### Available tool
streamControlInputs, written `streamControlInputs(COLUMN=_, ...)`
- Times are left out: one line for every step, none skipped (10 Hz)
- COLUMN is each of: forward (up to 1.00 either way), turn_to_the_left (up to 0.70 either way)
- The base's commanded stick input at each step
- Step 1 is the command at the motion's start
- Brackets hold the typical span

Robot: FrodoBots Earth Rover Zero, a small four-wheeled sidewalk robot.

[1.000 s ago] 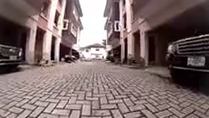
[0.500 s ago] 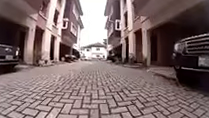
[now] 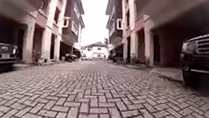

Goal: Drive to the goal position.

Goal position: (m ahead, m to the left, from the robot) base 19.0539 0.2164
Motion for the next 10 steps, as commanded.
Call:
streamControlInputs(forward=0.50, turn_to_the_left=0.00)
streamControlInputs(forward=0.50, turn_to_the_left=0.00)
streamControlInputs(forward=0.50, turn_to_the_left=0.00)
streamControlInputs(forward=0.50, turn_to_the_left=0.00)
streamControlInputs(forward=0.50, turn_to_the_left=0.00)
streamControlInputs(forward=0.50, turn_to_the_left=0.00)
streamControlInputs(forward=0.50, turn_to_the_left=0.00)
streamControlInputs(forward=0.50, turn_to_the_left=0.00)
streamControlInputs(forward=0.50, turn_to_the_left=0.00)
streamControlInputs(forward=0.50, turn_to_the_left=0.00)
